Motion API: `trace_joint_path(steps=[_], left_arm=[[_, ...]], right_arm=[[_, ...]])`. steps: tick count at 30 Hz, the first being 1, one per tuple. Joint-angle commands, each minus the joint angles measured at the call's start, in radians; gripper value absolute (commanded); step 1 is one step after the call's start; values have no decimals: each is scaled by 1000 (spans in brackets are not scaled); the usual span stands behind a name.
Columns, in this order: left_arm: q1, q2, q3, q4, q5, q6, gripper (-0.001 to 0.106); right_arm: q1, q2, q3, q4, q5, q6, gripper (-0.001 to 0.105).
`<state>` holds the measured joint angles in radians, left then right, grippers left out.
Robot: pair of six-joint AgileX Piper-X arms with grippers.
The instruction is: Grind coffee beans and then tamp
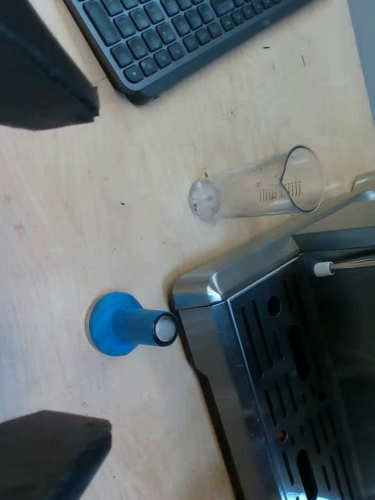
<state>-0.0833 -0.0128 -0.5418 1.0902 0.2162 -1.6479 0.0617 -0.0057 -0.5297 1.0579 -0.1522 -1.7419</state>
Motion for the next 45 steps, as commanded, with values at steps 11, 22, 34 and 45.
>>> trace_joint_path(steps=[11,22,34,45], left_arm=[[0,-40,1,-28,6,-2,80],[-2,60,-48,-35,77,-9,80],[-93,228,-76,-191,162,-39,80],[-269,400,-76,-354,193,-29,80]], right_arm=[[-4,-43,-8,-9,-9,-8,70],[-4,138,-177,63,-9,-11,70],[79,451,-442,114,-76,-11,70],[364,673,-569,119,-1,80,70]])
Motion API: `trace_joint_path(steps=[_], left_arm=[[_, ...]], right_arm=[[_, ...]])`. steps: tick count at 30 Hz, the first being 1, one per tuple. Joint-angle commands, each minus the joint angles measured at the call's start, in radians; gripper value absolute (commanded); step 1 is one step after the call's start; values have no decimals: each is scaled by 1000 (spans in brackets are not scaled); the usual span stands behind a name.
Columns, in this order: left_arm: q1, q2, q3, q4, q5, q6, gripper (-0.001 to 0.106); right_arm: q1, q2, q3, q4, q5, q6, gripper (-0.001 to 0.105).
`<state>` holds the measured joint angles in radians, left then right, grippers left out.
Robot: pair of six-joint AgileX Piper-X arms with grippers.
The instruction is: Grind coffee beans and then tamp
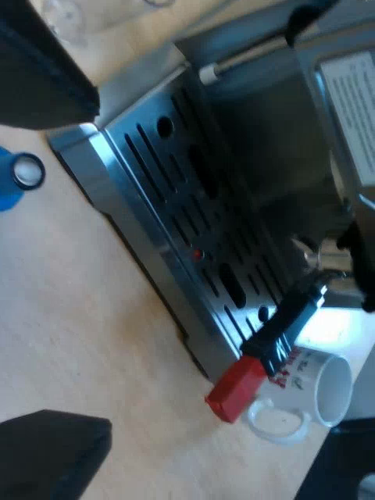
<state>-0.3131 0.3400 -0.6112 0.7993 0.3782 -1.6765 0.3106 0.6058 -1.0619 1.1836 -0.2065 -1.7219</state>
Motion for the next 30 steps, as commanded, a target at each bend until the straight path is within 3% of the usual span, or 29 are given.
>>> trace_joint_path(steps=[1,5,10,11,15,21,30], left_arm=[[-49,64,-6,-74,31,9,80],[-61,95,-3,-89,44,55,80],[-63,109,-3,-125,46,71,80],[-63,109,-3,-125,46,71,80],[-63,109,-3,-129,46,87,80],[-63,109,-3,-125,94,87,80],[-63,109,-3,-116,93,87,80]], right_arm=[[154,77,-39,-17,74,76,70],[310,124,-39,-86,156,154,70],[541,213,-39,-213,368,226,70],[541,213,-39,-213,368,226,70],[694,292,-39,-284,523,317,70],[741,370,-39,-297,541,463,70],[741,396,-39,-297,541,471,70]])
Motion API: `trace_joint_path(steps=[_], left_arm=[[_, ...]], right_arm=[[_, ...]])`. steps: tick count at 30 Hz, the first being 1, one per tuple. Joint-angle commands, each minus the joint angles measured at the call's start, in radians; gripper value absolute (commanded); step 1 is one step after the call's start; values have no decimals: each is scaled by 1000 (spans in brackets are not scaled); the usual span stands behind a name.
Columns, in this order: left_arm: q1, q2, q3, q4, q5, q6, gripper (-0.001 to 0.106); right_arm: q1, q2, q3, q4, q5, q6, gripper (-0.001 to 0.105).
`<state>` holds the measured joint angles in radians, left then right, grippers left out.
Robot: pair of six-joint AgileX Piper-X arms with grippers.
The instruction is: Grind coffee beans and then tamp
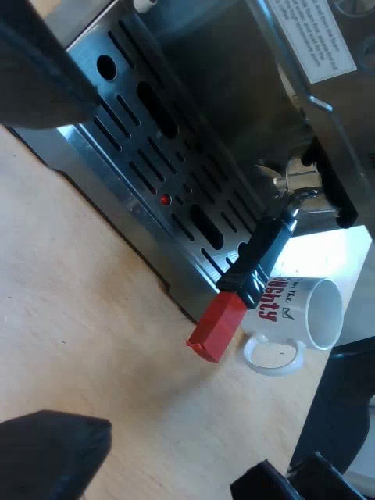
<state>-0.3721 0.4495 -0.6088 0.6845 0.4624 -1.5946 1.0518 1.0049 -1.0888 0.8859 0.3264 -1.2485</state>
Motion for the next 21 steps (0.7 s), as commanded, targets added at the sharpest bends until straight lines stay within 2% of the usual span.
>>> trace_joint_path(steps=[1,9,16,21], left_arm=[[-4,-1,-5,-2,9,5,80],[-4,-1,-5,-2,14,5,80],[-4,-1,-5,-2,14,5,80],[-4,-1,12,-2,37,5,80]], right_arm=[[0,-3,-12,0,11,-3,70],[0,-3,56,-87,17,-3,70],[2,-3,134,-200,79,-3,70],[2,-1,207,-285,112,-3,70]])
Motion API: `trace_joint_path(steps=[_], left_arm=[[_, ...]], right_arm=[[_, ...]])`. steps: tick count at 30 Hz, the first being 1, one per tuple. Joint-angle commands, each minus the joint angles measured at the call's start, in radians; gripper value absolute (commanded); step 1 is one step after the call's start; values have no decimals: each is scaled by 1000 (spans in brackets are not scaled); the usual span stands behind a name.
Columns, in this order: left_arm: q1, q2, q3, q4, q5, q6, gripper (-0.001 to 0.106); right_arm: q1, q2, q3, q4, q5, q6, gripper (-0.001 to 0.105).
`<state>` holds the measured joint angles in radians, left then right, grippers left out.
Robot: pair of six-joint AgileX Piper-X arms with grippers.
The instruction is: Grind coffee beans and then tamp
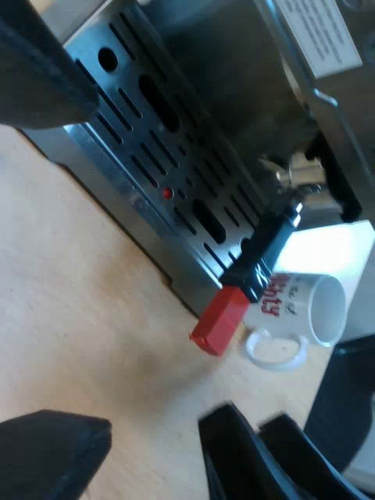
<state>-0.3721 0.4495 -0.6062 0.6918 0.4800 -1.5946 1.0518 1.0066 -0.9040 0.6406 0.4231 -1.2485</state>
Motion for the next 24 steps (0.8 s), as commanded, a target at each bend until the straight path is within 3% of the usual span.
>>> trace_joint_path(steps=[1,8,16,19,21,24], left_arm=[[-4,-1,16,-9,23,5,80],[-4,-1,101,-9,57,5,80],[-4,-1,114,-20,57,5,80],[-4,-1,114,-25,57,5,80],[-4,-1,114,-24,57,5,80],[-4,-1,114,-24,57,5,80]], right_arm=[[2,-3,28,-50,15,-3,70],[2,-3,120,-194,49,-3,70],[2,-3,244,-374,49,-3,70],[2,-3,277,-431,49,-3,59],[2,-3,292,-455,49,-3,43],[2,-3,294,-457,49,-20,30]])
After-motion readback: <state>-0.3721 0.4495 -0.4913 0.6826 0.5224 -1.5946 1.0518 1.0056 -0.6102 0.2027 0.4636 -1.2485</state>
